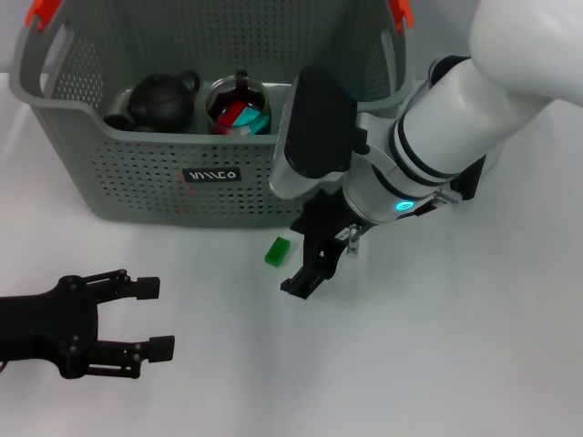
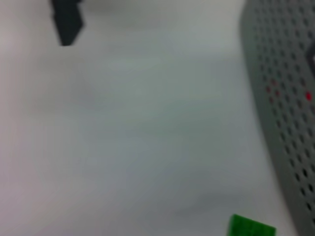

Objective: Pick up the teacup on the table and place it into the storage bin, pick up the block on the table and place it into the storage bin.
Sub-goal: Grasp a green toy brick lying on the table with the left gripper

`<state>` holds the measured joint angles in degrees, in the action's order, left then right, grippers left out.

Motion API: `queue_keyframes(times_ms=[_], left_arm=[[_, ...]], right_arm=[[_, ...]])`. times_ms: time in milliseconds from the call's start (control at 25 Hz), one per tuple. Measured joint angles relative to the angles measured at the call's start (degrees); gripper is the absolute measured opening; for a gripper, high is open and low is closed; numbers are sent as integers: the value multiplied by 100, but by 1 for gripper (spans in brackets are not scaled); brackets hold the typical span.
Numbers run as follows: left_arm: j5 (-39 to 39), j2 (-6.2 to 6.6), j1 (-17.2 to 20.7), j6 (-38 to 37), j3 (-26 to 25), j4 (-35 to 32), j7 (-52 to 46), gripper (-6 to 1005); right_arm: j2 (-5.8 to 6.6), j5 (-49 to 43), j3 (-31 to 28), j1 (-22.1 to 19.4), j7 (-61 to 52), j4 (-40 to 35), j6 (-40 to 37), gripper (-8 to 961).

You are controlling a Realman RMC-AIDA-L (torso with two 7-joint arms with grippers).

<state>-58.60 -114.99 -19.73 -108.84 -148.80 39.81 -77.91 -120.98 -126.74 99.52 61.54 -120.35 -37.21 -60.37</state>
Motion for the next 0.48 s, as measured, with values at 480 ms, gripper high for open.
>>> queue_keyframes(times_ms=[480], left_arm=[[7, 0, -32, 30, 20, -13, 46, 948]], right_arm=[[-22, 485, 153, -133, -32, 313, 613, 945]])
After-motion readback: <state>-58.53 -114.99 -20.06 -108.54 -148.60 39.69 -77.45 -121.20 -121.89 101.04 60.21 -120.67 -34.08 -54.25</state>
